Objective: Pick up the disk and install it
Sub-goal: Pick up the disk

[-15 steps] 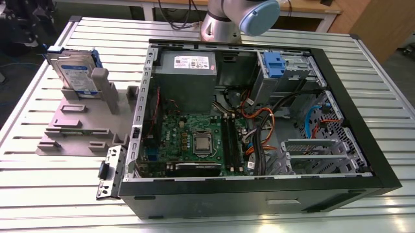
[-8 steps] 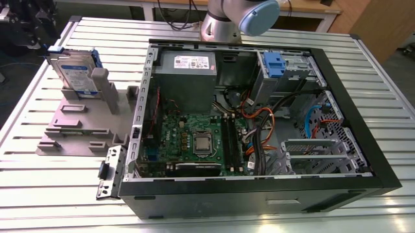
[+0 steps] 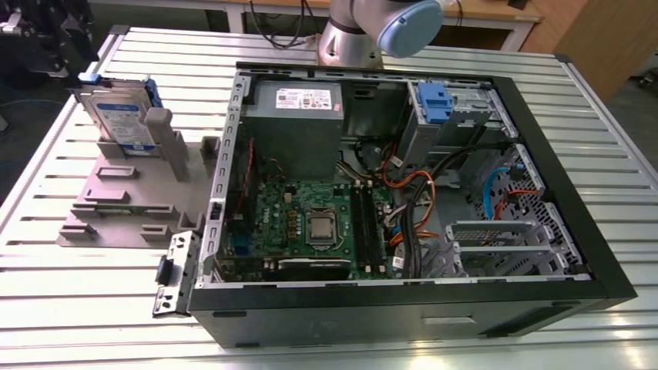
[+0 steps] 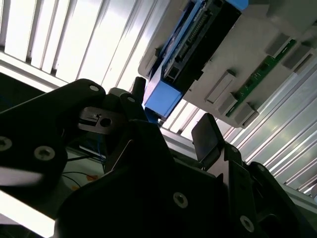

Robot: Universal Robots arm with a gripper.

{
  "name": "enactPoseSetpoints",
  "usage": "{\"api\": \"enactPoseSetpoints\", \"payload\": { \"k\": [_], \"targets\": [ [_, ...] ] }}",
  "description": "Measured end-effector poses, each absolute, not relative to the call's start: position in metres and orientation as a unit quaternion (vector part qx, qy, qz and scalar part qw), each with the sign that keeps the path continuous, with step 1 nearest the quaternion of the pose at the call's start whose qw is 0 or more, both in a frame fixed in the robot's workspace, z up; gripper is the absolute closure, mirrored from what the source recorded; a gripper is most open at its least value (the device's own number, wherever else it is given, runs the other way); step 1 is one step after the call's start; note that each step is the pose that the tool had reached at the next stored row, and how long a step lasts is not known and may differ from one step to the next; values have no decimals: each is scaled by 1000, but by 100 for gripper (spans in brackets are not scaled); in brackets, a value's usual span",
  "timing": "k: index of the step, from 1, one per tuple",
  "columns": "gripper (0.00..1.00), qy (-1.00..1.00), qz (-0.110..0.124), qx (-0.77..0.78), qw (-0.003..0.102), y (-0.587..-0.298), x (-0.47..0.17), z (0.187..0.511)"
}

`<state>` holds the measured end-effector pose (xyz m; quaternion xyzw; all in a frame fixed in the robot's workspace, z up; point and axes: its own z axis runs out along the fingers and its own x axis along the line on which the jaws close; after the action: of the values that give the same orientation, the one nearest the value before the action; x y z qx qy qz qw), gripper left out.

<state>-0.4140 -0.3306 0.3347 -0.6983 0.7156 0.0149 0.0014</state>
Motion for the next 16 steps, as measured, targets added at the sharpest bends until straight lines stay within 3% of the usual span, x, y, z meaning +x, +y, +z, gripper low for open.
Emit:
{"api": "enactPoseSetpoints", "payload": {
  "k": [6, 16],
  "targets": [
    [35, 716, 4, -698, -8, -329, -415, 327],
    [35, 716, -5, -698, -1, -326, -416, 318]
  ]
}}
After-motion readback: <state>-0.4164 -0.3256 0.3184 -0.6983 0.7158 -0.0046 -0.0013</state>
